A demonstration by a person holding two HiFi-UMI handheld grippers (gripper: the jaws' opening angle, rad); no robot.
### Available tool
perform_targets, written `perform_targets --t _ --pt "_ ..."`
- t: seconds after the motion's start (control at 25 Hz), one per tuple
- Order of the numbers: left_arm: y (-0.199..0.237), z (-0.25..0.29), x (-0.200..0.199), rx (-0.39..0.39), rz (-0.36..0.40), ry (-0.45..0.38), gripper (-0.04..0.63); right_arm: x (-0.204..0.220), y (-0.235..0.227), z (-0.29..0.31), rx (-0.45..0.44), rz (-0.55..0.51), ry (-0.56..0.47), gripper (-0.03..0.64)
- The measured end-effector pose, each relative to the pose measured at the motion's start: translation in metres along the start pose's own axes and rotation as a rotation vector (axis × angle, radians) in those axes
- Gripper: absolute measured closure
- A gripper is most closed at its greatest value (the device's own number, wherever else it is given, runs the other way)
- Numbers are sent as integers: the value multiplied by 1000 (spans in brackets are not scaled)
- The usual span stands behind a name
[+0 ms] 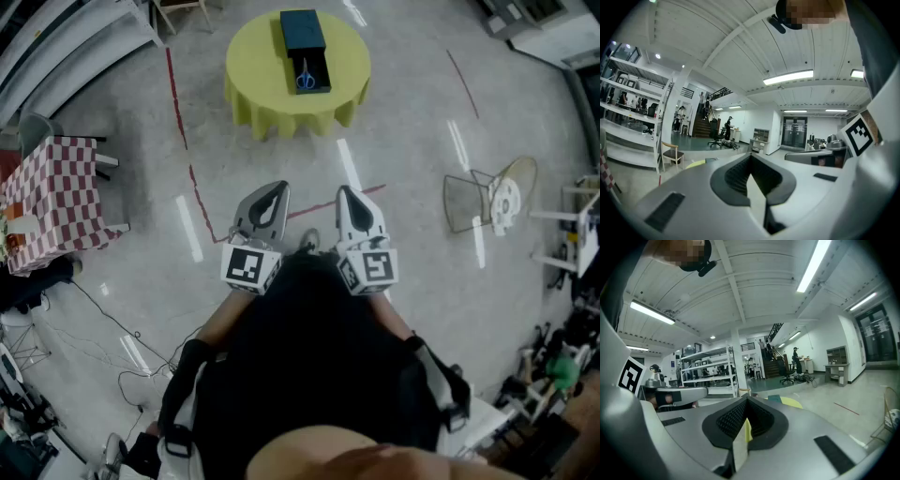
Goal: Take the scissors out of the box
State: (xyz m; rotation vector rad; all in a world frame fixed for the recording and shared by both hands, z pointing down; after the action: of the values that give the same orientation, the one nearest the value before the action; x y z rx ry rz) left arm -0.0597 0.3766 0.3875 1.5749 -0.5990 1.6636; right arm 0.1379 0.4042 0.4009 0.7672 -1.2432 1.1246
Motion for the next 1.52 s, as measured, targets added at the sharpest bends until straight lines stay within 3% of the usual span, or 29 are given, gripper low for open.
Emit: perform_targets --t 0.48,1.2,1.52 --pt "13 -7 1 34 -15 2 609 3 18 7 8 27 16 618" --pt "71 -33 19 138 -20 15 609 19 75 39 76 8 29 618" --pt "91 -9 21 142 -31 28 609 18 63 71 87 11 23 618"
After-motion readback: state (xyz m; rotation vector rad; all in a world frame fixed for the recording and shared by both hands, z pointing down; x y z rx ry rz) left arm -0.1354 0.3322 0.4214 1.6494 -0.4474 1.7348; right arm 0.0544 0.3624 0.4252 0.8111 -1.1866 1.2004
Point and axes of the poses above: the fingertips, and each gripper's own axes: z forward along the fingers, y to its left, x out of its underside, the point moved 9 cm from there along -z, backward along the fingers, and after that the axes turned 1 degree about x, right-handed, at the moved point
